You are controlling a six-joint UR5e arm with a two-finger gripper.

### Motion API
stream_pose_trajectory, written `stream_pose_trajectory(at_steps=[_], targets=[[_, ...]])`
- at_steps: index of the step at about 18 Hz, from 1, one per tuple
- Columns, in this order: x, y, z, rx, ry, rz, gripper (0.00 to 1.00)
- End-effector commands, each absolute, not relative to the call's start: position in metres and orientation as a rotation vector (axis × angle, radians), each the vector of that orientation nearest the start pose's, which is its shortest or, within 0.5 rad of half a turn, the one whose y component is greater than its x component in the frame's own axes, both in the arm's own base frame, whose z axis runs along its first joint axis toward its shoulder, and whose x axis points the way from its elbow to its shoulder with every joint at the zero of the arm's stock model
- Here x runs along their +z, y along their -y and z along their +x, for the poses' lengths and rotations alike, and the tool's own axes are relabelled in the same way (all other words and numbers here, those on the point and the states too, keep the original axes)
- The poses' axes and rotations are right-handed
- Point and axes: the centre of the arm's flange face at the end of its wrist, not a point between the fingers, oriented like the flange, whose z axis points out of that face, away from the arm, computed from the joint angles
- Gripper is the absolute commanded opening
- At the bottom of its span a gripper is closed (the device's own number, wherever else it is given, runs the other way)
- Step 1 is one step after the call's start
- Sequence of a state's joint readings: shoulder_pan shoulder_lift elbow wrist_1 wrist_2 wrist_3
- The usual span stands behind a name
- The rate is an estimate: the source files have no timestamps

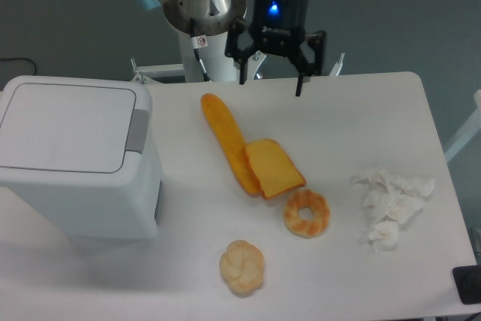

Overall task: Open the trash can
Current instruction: 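Move the gripper toward the white trash can's lid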

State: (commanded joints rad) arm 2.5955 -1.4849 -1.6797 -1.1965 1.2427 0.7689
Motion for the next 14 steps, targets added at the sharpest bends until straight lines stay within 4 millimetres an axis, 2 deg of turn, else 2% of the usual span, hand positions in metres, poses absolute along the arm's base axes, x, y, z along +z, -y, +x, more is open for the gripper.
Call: stream_pose_trajectory(at_steps=[4, 9, 14], targets=[[0.523, -0.401, -0.325, -0.038, 0.431, -2.574, 1.0], [0.53, -0.413, -0.326, -0.125, 0.456, -2.498, 1.0], [0.529, -0.42, -0.326, -0.168, 0.505, -2.478, 1.0]])
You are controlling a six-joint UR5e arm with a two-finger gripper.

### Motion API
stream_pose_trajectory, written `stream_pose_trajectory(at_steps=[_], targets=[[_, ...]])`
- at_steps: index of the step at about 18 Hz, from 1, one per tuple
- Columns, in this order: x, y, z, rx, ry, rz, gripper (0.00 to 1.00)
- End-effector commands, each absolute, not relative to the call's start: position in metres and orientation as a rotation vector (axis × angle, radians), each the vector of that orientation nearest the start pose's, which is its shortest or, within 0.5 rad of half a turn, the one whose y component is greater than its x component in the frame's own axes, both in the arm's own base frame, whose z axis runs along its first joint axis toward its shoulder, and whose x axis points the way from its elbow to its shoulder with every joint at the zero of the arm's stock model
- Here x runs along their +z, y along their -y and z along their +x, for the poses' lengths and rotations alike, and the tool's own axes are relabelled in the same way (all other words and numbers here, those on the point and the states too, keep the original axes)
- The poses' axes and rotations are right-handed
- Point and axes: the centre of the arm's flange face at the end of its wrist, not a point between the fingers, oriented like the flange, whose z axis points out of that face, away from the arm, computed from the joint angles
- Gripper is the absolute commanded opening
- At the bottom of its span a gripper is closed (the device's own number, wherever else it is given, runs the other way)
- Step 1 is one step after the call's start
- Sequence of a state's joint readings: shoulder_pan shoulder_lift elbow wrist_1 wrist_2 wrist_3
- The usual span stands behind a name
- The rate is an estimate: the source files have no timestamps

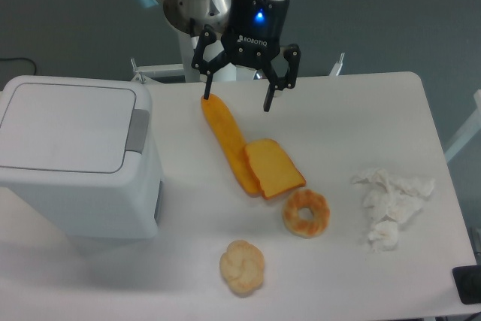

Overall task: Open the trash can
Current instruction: 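Move the gripper toward the white trash can's lid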

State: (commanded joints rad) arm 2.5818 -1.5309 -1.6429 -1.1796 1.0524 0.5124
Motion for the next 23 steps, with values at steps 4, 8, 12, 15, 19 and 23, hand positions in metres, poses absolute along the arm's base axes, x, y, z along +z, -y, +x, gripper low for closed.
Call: stream_pose_trajectory(at_steps=[4, 8, 12, 15, 19, 23], targets=[[0.527, -0.429, -0.325, -0.182, 0.493, -2.482, 1.0], [0.528, -0.435, -0.324, -0.205, 0.547, -2.474, 1.0], [0.529, -0.435, -0.325, -0.205, 0.554, -2.472, 1.0], [0.531, -0.435, -0.323, -0.214, 0.576, -2.465, 1.0], [0.532, -0.449, -0.317, -0.242, 0.609, -2.458, 1.0], [0.527, -0.469, -0.307, -0.276, 0.595, -2.474, 1.0]])
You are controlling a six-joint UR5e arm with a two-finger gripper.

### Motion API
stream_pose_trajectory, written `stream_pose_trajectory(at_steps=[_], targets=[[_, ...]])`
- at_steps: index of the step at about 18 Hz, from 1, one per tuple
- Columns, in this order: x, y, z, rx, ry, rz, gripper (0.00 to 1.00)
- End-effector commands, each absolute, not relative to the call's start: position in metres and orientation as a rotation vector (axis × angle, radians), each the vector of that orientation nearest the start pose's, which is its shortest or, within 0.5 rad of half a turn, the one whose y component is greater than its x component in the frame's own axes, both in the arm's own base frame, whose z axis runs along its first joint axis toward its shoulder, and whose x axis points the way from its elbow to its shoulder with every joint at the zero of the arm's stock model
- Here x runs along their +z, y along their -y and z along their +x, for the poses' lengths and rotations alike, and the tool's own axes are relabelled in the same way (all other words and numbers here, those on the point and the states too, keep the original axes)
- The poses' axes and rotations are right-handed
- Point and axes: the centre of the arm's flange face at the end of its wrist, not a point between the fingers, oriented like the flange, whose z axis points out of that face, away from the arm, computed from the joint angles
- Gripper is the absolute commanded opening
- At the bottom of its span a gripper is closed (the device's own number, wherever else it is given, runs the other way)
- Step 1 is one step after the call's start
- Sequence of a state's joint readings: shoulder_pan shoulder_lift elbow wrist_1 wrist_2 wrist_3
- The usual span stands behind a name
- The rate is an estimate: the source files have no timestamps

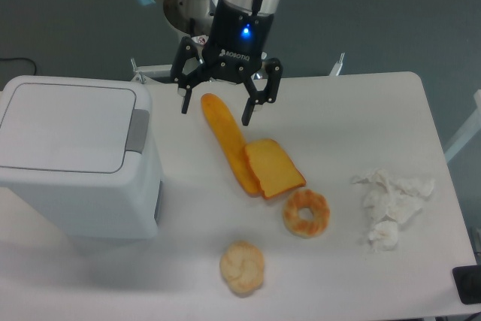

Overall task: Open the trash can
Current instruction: 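Move the gripper toward the white trash can's lid, then lower the gripper onto the lid edge by the grey button strip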

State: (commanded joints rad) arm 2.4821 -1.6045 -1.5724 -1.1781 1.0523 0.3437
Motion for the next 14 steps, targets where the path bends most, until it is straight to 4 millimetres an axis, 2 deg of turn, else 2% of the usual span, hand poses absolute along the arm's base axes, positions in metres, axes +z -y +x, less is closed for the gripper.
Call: stream_pose_trajectory(at_steps=[3, 5, 11, 14], targets=[[0.52, -0.473, -0.306, -0.308, 0.642, -2.475, 1.0], [0.513, -0.48, -0.296, -0.329, 0.625, -2.491, 1.0], [0.492, -0.476, -0.287, -0.368, 0.667, -2.513, 1.0], [0.493, -0.476, -0.287, -0.366, 0.662, -2.513, 1.0]])
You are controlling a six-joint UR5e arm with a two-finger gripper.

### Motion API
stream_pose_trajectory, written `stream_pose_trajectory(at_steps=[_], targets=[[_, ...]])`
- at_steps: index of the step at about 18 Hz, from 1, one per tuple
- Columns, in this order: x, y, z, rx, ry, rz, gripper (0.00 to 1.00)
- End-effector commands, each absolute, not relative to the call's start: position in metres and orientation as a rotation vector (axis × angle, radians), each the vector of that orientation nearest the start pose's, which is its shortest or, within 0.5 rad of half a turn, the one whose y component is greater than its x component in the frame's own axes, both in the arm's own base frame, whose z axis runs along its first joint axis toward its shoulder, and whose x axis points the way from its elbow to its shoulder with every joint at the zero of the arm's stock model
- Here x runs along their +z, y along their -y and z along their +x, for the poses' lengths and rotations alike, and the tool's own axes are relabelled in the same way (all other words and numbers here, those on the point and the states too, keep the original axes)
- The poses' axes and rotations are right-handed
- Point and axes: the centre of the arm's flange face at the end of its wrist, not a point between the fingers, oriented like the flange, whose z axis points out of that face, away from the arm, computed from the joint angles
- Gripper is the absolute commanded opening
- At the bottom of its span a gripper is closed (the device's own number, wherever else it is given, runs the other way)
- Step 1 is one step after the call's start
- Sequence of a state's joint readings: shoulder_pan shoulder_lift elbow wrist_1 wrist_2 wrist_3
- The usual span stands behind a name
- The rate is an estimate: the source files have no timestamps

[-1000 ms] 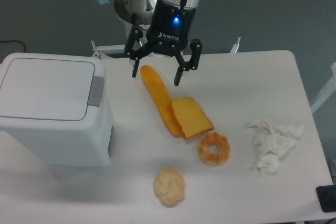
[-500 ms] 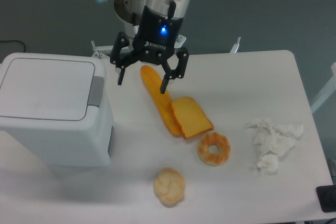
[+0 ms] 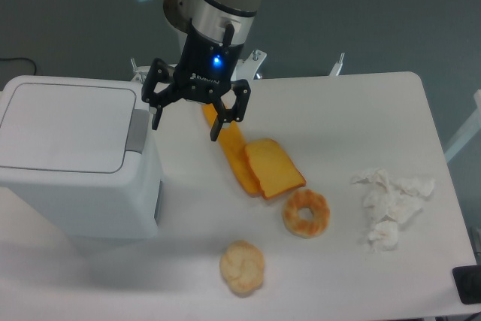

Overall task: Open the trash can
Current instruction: 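Lower the gripper onto the lid edge by the grey button strip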

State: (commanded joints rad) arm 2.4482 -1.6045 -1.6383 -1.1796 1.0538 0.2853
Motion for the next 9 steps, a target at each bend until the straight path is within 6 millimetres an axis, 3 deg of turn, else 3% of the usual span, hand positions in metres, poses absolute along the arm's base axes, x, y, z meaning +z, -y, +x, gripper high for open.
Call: stream_pose_trajectory(at_steps=[9], targets=[[0.4875, -0.4829, -0.2804, -0.379, 0.639, -2.528, 1.0]])
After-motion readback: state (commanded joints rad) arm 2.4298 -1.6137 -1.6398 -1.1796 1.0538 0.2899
